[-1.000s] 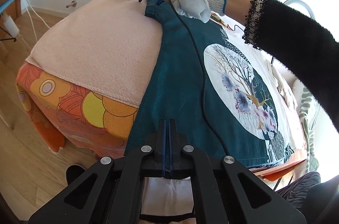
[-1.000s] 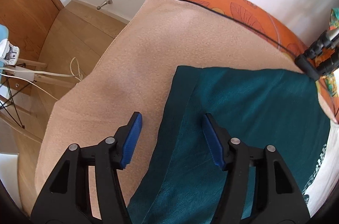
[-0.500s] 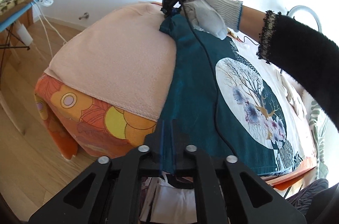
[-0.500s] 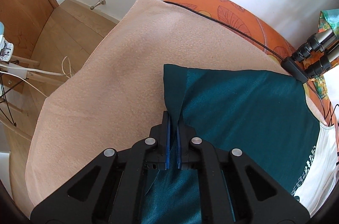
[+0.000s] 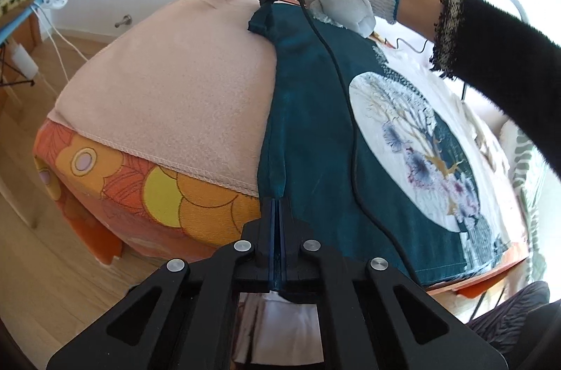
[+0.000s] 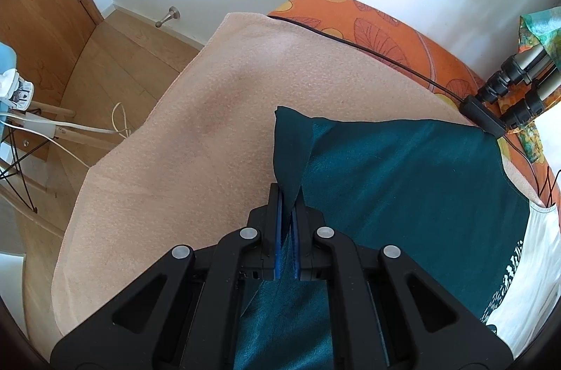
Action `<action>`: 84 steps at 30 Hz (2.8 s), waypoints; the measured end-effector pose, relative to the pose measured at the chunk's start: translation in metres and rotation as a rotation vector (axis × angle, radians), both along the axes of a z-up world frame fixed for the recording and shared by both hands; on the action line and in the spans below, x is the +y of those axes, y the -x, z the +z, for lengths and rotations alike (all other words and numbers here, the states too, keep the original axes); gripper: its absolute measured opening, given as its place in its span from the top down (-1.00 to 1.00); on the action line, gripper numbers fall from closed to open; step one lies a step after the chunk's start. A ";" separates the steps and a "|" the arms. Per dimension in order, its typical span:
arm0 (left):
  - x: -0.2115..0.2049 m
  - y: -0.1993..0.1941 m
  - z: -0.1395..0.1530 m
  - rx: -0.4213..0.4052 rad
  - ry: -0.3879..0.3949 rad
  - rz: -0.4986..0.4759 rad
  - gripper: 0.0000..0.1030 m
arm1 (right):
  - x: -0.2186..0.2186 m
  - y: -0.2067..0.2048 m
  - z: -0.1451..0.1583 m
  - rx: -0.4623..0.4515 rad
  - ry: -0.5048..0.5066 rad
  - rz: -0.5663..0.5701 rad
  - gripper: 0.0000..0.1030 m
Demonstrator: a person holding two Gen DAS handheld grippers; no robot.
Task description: Fold small clothes
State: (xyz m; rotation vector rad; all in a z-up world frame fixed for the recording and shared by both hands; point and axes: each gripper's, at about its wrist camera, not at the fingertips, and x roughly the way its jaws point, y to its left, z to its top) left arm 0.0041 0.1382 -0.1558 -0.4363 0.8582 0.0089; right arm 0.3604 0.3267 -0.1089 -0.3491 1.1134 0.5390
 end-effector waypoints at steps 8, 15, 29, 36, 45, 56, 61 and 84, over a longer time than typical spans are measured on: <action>-0.016 0.005 0.025 -0.094 0.037 -0.069 0.99 | -0.053 -0.005 0.032 -0.019 -0.094 -0.033 0.91; -0.054 -0.009 0.041 -0.128 0.079 -0.186 0.99 | -0.128 -0.006 0.054 -0.042 -0.134 -0.083 0.91; -0.126 -0.033 0.031 -0.059 0.095 -0.399 0.99 | -0.256 -0.019 0.015 -0.016 -0.136 -0.239 0.91; -0.141 -0.039 0.029 -0.043 0.086 -0.437 0.99 | -0.250 -0.023 0.007 -0.033 -0.101 -0.232 0.90; -0.145 -0.024 0.036 -0.022 0.078 -0.547 0.62 | -0.289 -0.013 0.025 -0.135 -0.019 -0.260 -0.19; -0.116 0.007 0.061 -0.076 -0.017 -0.495 0.62 | -0.376 0.052 0.094 -0.228 -0.136 -0.287 -0.19; -0.123 0.009 0.073 -0.099 -0.052 -0.474 0.62 | -0.428 0.084 0.118 -0.257 -0.209 -0.325 -0.19; -0.318 -0.015 0.077 -0.139 -0.081 -0.719 0.27 | -0.668 0.175 0.154 -0.268 -0.319 -0.425 -0.42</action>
